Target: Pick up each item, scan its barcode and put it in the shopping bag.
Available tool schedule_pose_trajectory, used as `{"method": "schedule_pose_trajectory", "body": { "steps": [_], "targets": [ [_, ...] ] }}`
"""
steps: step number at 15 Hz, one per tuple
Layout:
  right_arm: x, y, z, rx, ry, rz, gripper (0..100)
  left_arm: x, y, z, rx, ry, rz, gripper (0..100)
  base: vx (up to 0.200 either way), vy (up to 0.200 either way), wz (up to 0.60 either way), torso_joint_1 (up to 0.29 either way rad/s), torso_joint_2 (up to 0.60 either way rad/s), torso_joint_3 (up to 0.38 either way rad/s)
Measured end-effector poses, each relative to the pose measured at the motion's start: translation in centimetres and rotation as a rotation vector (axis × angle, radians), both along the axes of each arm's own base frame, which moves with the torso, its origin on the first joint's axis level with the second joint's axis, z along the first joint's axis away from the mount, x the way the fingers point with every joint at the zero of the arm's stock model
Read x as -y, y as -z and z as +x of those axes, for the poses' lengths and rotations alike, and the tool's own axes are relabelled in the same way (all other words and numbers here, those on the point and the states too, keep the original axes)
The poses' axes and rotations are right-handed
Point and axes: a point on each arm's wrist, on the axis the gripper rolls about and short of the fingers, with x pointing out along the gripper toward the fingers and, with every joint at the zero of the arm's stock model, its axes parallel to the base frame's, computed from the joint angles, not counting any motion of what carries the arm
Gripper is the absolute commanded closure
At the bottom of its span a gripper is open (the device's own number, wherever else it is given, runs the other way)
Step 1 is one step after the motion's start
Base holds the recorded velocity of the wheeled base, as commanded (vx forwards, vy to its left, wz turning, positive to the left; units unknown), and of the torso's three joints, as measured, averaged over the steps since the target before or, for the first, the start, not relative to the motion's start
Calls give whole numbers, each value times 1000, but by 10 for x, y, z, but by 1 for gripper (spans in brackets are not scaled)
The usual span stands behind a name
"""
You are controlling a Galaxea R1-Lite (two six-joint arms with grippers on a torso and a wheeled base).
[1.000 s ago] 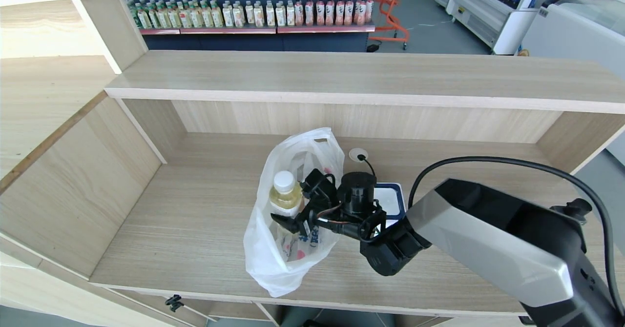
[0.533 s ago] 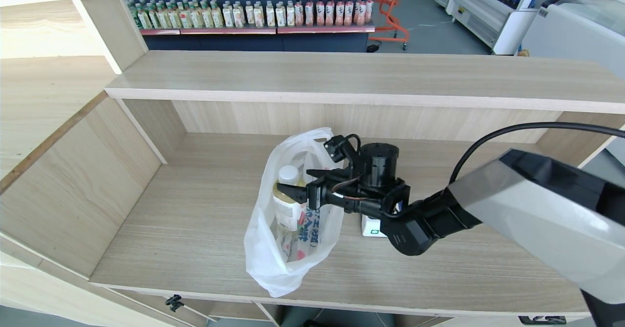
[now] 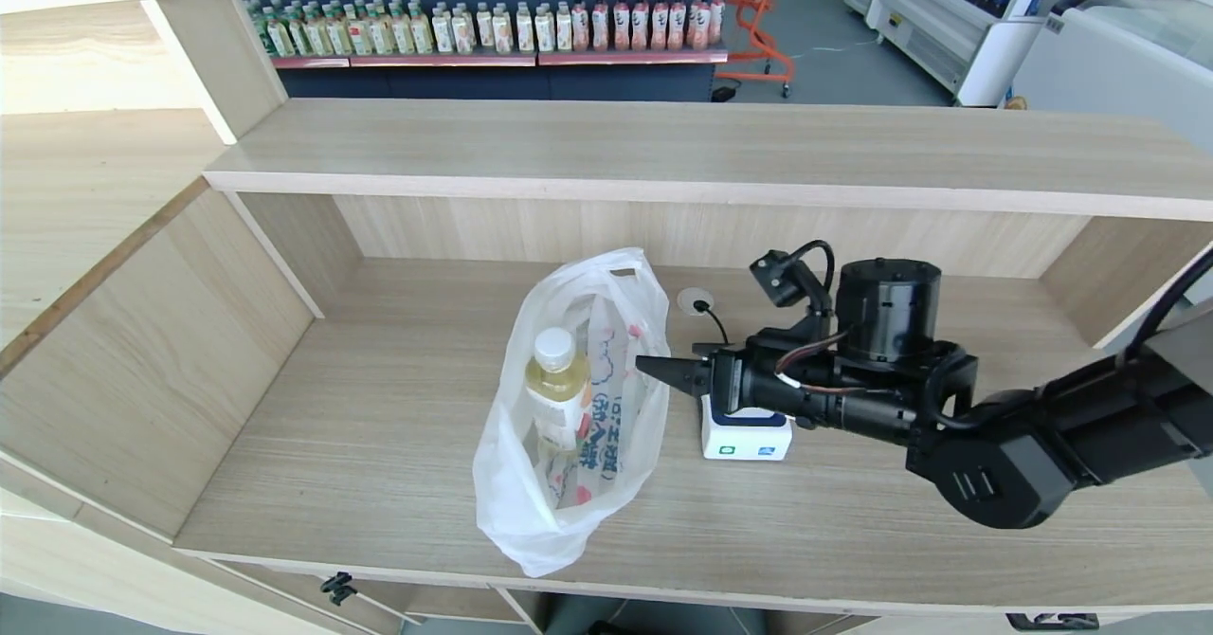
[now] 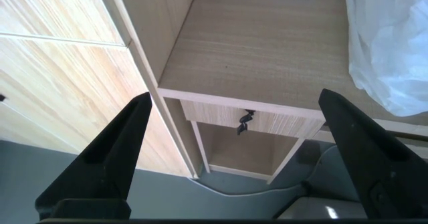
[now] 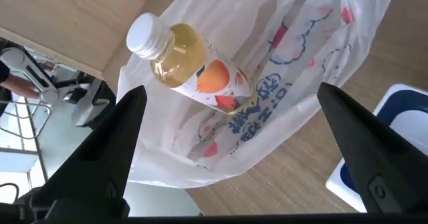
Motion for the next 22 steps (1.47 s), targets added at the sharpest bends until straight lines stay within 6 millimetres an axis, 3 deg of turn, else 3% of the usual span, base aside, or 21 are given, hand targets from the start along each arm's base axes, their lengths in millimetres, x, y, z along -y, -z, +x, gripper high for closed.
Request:
{"method": "schedule_pose_trajectory", "body": {
  "steps": [4,8,13,18,22],
  "targets": [
    [69,-32,-19,47,162,2,0,0,0,0,0,0,0,0,0,0,0,0,0,0],
    [117,-58,-44,40,284,-24,0,0,0,0,0,0,0,0,0,0,0,0,0,0],
    [130,-63,-59,59,323,-19,0,0,0,0,0,0,1,0,-120,0,0,3,2,-1],
    [131,-62,-61,55,329,-22,0,0,0,0,0,0,1,0,0,0,0,0,0,0],
    [139,-61,-59,53,362,-31,0,0,0,0,0,0,1,0,0,-200,0,6,1,2]
  ]
}}
